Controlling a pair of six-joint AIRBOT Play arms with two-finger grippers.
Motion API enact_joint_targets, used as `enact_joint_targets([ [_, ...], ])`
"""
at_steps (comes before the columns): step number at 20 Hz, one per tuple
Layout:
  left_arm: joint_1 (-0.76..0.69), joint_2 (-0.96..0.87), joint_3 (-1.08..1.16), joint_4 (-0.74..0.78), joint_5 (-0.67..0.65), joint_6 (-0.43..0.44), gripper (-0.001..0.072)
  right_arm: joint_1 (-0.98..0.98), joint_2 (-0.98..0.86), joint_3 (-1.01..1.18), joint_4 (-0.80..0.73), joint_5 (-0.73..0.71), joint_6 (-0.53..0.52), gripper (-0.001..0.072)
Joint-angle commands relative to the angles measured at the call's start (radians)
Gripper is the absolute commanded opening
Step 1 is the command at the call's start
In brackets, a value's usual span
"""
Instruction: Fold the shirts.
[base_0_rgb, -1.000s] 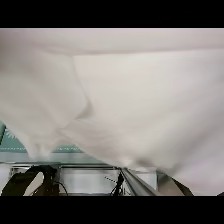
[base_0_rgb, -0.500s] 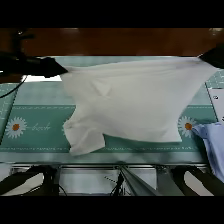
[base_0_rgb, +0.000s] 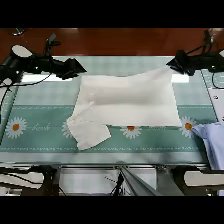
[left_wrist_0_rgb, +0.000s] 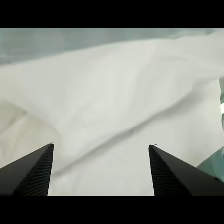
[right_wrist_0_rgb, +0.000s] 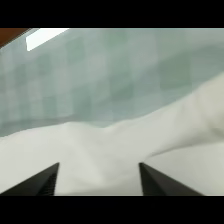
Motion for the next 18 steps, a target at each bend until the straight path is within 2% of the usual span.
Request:
enact_joint_targets([
  [1,0.052,-0.023,0.039,0.213,-0.22,-0.087,0.0705,-0.042,-0.056,0.013,0.029,0.05,0.031,0.0625],
  [3,0.134,0.001,0.019,0.373,-0.386,-0.104,0.0705,-0.13,-0.024,0.038,-0.015,0.183,0.029,0.0625],
  [4,0.187,0.039,-0.03,0.383,-0.382,-0.132,0.0705,-0.184,0.004,0.039,-0.047,0.256,0.005,0.0625],
  [6,0.291,0.156,-0.206,0.349,-0.293,-0.145,0.0705,-0.27,0.074,0.021,-0.208,0.368,-0.025,0.0625],
  [8,0.37,0.288,-0.441,0.34,-0.206,-0.127,0.0704,-0.334,0.18,-0.104,-0.351,0.366,-0.026,0.0618],
  [9,0.397,0.343,-0.552,0.309,-0.168,-0.103,0.0704,-0.358,0.242,-0.211,-0.374,0.324,-0.024,0.0618],
  [11,0.436,0.44,-0.762,0.154,-0.093,-0.007,0.0704,-0.375,0.37,-0.471,-0.301,0.201,-0.021,0.0618],
  [13,0.453,0.497,-0.914,-0.012,-0.029,0.118,0.0703,-0.372,0.468,-0.671,-0.105,0.139,-0.114,0.0618],
  [15,0.451,0.496,-0.993,-0.114,0.028,0.177,0.0703,-0.372,0.527,-0.775,0.064,0.156,-0.208,0.0617],
  [18,0.43,0.479,-1.032,-0.169,0.068,0.251,0.0702,-0.372,0.571,-0.801,0.099,0.193,-0.232,0.0618],
])
